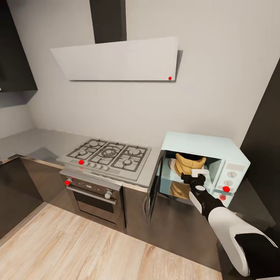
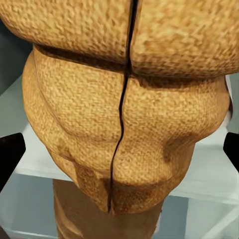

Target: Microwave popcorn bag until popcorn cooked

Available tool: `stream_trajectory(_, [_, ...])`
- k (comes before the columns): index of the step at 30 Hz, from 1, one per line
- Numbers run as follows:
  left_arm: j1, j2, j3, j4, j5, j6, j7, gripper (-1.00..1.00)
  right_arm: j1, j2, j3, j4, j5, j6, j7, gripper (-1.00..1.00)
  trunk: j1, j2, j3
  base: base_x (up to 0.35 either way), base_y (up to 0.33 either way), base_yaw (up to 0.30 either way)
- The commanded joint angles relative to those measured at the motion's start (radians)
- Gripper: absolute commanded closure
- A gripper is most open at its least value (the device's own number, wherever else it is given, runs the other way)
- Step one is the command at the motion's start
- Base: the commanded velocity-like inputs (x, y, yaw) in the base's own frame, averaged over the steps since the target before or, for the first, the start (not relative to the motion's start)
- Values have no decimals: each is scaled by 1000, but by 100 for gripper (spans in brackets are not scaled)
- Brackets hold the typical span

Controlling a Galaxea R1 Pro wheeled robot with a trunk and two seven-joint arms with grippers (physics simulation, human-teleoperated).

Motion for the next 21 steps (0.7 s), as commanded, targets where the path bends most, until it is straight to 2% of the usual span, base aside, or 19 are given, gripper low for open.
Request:
stream_trajectory(1, [-1,-1,4,1,0,-3,1,-100,-1,-1,8,1,-5,-2,-6,-100,1,-2,-2,4,0,0])
stream_trajectory(5, [-2,-1,4,1,0,-3,1,-100,-1,-1,9,1,0,-1,-6,-100,1,-2,-2,21,0,0])
stream_trajectory(9, [-1,-1,4,1,0,-3,1,-100,-1,-1,10,1,2,-1,-6,-100,1,-2,-2,214,0,0])
stream_trajectory(14, [-2,-1,4,1,0,-3,1,-100,-1,-4,13,3,2,-3,-6,-100,1,-2,-2,44,0,0])
stream_trajectory(18, [-1,-1,4,1,0,-3,1,-100,0,-4,15,6,3,-3,-6,-100,1,-2,-2,217,-51,0])
stream_trajectory(21, [-1,-1,4,1,0,-3,1,-100,1,-4,16,6,3,-3,-6,-100,1,-2,-2,47,-13,0])
